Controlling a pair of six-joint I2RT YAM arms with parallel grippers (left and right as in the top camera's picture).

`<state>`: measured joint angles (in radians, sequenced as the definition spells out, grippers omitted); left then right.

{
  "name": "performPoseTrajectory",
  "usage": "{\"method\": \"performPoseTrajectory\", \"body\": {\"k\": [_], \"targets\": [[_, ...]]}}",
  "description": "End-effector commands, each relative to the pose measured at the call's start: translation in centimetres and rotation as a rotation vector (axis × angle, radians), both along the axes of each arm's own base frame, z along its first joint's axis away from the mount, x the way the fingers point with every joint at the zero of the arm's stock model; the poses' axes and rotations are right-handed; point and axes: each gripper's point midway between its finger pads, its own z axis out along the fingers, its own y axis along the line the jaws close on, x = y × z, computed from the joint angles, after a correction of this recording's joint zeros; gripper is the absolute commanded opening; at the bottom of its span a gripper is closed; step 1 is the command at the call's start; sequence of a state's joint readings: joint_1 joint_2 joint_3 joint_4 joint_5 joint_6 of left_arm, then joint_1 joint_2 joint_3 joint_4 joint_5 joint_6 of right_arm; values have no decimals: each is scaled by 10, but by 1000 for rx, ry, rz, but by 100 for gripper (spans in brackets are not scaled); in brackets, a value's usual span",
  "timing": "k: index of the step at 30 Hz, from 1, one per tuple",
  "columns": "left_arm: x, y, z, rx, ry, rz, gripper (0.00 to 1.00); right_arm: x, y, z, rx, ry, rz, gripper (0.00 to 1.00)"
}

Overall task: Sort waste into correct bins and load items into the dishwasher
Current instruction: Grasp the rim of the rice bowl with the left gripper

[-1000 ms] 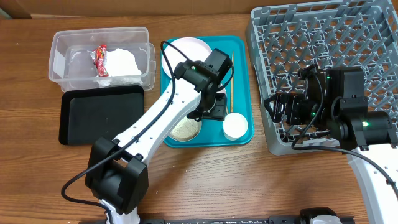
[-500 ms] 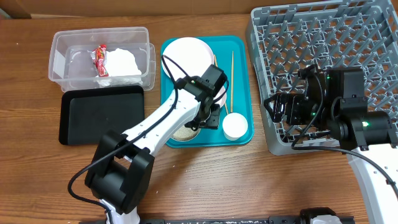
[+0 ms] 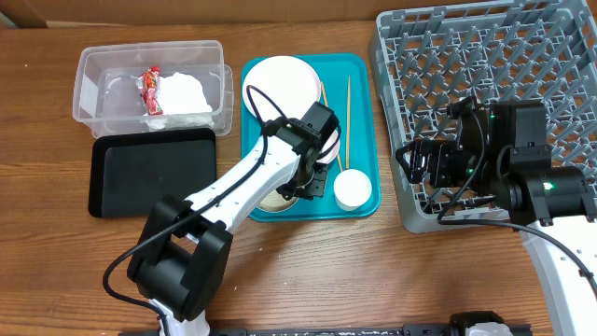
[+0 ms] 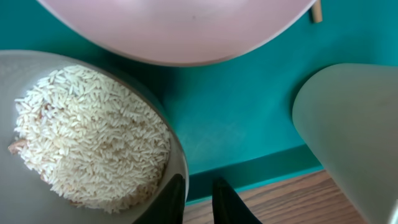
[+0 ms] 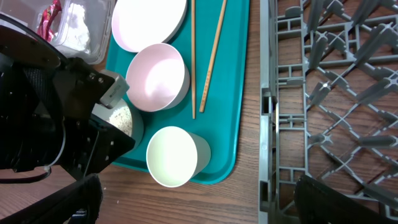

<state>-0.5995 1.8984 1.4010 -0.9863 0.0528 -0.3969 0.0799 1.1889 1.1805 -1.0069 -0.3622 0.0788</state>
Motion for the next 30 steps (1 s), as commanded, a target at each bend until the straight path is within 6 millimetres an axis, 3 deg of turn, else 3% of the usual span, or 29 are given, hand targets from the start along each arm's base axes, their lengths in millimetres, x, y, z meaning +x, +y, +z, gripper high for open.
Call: {"method": "performPoseTrajectory", "body": {"k": [1, 8, 16, 30], "targets": [[1, -6, 3, -39, -6, -59, 21, 4, 2, 7, 9, -22, 4, 100], [-2, -15, 7, -92, 9, -134, 36, 4, 2, 8, 9, -23, 4, 100], [-4, 9, 7, 30, 6, -204, 37, 4, 2, 8, 9, -23, 4, 100], [-8, 16, -9, 58, 5, -201, 36, 4, 2, 8, 9, -25, 4, 100]]}}
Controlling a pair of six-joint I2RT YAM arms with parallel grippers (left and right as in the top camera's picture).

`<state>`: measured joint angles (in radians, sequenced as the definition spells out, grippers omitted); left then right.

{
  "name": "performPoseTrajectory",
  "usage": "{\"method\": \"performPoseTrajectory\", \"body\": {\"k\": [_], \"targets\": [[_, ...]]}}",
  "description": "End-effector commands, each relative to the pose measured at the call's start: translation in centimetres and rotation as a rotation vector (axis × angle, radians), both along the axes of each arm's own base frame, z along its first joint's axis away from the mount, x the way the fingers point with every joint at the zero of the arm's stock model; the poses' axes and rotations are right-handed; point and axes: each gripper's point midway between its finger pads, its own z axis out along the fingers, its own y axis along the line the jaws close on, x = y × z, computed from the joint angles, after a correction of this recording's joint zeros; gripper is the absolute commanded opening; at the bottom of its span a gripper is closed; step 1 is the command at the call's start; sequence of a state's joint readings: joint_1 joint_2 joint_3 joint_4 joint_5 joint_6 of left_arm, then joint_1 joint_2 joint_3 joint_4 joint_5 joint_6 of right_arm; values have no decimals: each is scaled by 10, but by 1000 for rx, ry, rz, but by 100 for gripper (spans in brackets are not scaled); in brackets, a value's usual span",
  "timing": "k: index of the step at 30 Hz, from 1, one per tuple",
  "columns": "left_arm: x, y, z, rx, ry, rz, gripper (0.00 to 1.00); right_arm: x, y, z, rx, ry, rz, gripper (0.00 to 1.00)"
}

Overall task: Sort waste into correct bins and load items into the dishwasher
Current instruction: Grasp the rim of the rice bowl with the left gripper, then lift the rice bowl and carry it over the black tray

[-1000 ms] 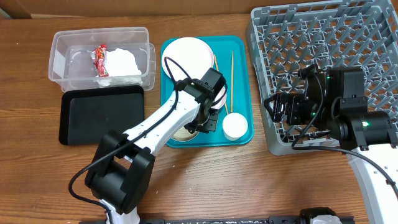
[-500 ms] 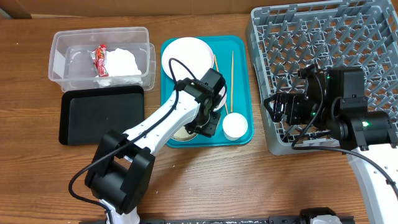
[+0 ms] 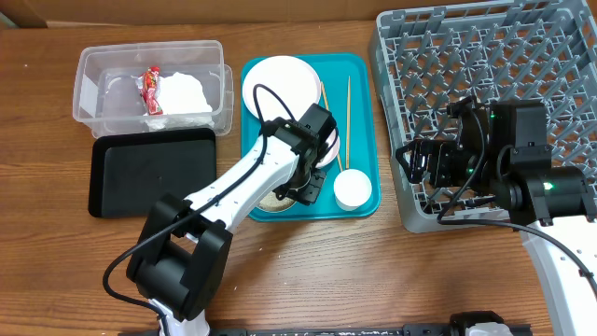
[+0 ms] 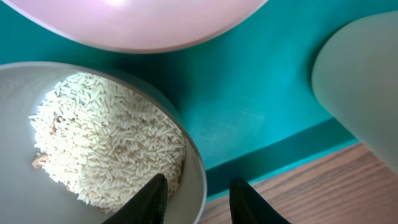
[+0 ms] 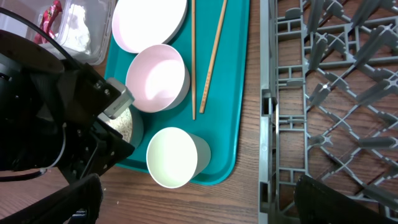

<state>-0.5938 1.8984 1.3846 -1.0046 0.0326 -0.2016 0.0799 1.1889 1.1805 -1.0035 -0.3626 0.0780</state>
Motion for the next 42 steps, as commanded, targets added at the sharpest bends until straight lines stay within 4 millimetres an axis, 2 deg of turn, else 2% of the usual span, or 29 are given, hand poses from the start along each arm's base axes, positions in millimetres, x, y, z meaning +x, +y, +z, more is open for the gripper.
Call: {"method": "performPoseTrajectory", "body": {"k": [1, 6, 17, 22, 25, 30, 35, 36, 38, 39, 42], "targets": [[-3, 5, -5, 10, 1, -15, 36, 4, 2, 8, 9, -23, 3, 100], [-2, 2, -9, 2, -12, -24, 36, 5, 2, 8, 9, -25, 3, 100], [-6, 7, -22, 15, -14, -23, 26, 5, 2, 8, 9, -26, 3, 100], [-5, 9, -23, 22, -21, -22, 15, 5, 2, 8, 9, -28, 3, 100], [-3, 9, -20, 28, -24, -5, 4, 6, 2, 9, 9, -34, 3, 100], [4, 4, 3, 23, -29, 10, 4, 6, 2, 9, 9, -34, 3, 100], [13, 2, 47, 24, -34, 16, 4, 7, 3, 10, 10, -37, 4, 100], [16, 5, 61, 25, -34, 28, 4, 7, 2, 10, 10, -37, 3, 100], [19, 11, 74, 28, -30, 45, 4, 7, 2, 10, 10, -37, 3, 100], [20, 23, 84, 32, -16, 75, 4, 7, 2, 10, 10, -37, 3, 100], [24, 44, 92, 17, 3, 143, 4, 6, 2, 9, 10, -35, 3, 100]]}}
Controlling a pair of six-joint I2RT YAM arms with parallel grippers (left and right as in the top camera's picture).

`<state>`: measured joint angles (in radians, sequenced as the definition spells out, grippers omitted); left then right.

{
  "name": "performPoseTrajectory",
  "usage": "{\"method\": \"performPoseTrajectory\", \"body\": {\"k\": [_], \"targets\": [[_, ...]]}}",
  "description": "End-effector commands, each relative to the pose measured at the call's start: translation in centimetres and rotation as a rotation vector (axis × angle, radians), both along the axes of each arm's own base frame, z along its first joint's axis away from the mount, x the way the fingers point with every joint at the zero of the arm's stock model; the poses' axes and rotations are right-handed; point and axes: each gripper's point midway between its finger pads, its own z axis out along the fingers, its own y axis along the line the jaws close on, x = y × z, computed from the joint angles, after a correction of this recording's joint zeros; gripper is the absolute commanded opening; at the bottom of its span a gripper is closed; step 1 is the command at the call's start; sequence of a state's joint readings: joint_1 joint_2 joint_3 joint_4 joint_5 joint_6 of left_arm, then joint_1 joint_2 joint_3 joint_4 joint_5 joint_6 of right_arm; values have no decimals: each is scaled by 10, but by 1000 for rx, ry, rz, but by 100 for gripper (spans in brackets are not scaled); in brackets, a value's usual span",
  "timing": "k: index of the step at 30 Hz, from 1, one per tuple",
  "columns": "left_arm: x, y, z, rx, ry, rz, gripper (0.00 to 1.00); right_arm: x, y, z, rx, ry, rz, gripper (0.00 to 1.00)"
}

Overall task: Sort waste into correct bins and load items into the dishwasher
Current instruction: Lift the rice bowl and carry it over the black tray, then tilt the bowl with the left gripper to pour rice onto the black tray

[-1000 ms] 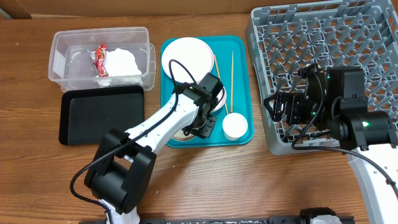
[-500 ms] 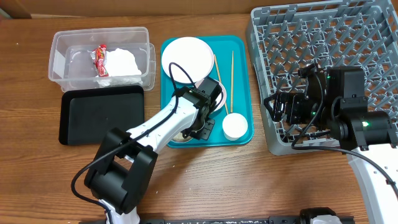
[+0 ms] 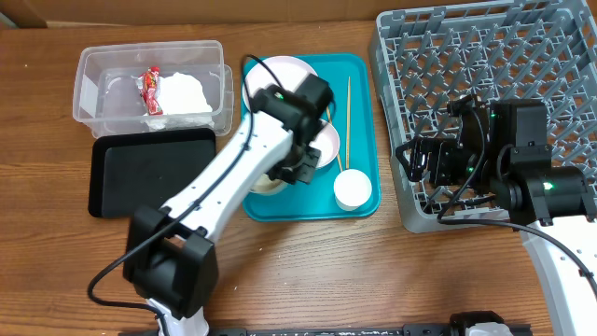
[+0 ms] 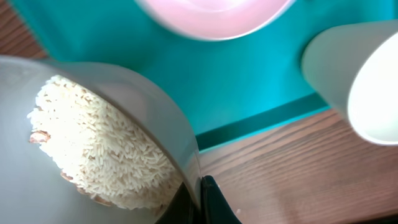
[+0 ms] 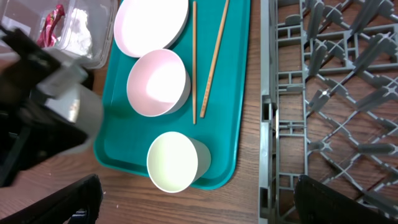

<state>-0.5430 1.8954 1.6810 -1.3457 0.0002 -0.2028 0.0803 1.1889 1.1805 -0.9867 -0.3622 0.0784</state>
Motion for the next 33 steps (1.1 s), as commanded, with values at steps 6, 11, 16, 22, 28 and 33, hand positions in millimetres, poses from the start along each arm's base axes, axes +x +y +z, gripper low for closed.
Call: {"method": "performPoseTrajectory", "body": {"k": [6, 11, 16, 22, 28, 33], "targets": [[26, 77, 21, -126, 25, 255, 4, 3, 2, 7, 8, -19, 4, 100], [31, 117, -6, -336, 79, 313, 4, 3, 2, 7, 8, -17, 4, 100], [42, 140, -14, -682, 13, 348, 4, 3, 2, 7, 9, -17, 4, 100], [55, 192, 1, -993, -169, 470, 4, 3, 2, 7, 9, -17, 4, 100], [55, 229, 26, -1179, -294, 557, 4, 3, 2, 7, 9, -19, 4, 100], [55, 243, 58, -1391, -384, 589, 4, 3, 2, 7, 9, -20, 4, 100]]}}
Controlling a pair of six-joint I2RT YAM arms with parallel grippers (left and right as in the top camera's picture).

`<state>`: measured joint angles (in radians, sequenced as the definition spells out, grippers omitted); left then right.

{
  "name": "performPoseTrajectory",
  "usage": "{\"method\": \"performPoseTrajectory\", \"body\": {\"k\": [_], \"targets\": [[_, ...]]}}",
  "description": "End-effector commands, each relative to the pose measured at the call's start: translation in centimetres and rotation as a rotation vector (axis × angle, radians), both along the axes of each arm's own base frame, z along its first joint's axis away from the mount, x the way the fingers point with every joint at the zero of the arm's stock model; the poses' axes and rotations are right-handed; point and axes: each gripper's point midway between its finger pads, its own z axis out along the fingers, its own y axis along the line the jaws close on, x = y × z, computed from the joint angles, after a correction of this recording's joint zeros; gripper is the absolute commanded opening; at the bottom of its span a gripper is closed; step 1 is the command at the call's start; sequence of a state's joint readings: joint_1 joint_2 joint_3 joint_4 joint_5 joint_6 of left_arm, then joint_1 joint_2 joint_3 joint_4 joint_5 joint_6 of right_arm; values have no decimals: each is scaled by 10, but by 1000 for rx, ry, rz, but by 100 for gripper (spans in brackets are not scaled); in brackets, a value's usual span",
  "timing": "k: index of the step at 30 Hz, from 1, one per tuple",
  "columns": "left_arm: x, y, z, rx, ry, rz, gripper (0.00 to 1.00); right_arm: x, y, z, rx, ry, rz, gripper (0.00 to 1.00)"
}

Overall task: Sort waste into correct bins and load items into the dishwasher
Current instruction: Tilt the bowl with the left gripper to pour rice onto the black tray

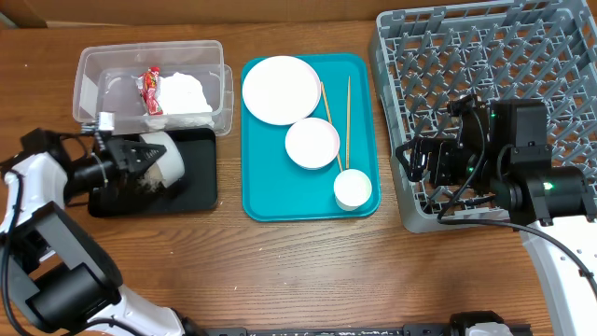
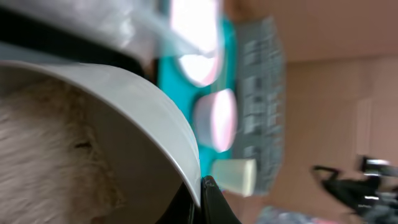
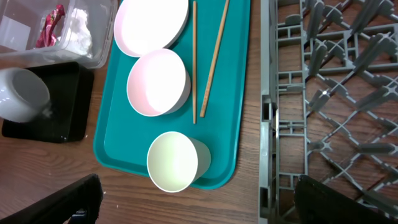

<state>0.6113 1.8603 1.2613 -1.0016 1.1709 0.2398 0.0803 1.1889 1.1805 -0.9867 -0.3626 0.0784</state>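
Note:
A grey bowl [image 1: 163, 158] lies tipped on its side over the black tray [image 1: 191, 182]. My left gripper [image 1: 140, 156] is shut on its rim. In the left wrist view the fingertips [image 2: 208, 200] pinch the rim [image 2: 158, 106], with blurred rice [image 2: 43, 162] inside. Pale specks lie on the black tray under the bowl [image 3: 22, 93]. On the teal tray [image 1: 270, 191] stand a white plate [image 1: 280, 77], a pink bowl [image 1: 312, 143], a white cup [image 1: 353, 189] and two chopsticks [image 1: 347, 112]. My right gripper [image 3: 196, 193] hangs open and holds nothing, at the dish rack's [image 1: 485, 56] left edge.
A clear bin [image 1: 98, 89] behind the black tray holds a red wrapper [image 1: 149, 89] and crumpled white tissue [image 1: 182, 93]. The grey rack [image 3: 336, 93] fills the right side. Bare wooden table [image 1: 308, 271] runs along the front.
The left gripper has moved with the bowl of rice from above the teal tray's left side to the black tray, and the bowl is now tipped sideways. The right arm has not moved.
At first my left fingers stood astride the rice bowl's rim in the teal tray's front left corner. Then they opened wider around it. Then they were shut on the rim with the bowl lifted. Now the bowl is tipped over the black tray.

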Motion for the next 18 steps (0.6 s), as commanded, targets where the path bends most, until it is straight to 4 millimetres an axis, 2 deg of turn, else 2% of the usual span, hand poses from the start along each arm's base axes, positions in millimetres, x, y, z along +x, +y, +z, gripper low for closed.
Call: {"method": "performPoseTrajectory", "body": {"k": [1, 9, 11, 18], "targets": [[3, 3, 49, -204, -195, 38, 4, 4, 2, 7, 9, -21, 3, 100], [-6, 11, 59, -371, -183, 110, 4, 4, 2, 7, 9, -21, 3, 100], [-8, 11, 58, -416, -129, 125, 4, 4, 2, 7, 9, -21, 3, 100], [-7, 12, 57, -410, -127, 124, 4, 3, 2, 7, 9, -20, 3, 100]]}}
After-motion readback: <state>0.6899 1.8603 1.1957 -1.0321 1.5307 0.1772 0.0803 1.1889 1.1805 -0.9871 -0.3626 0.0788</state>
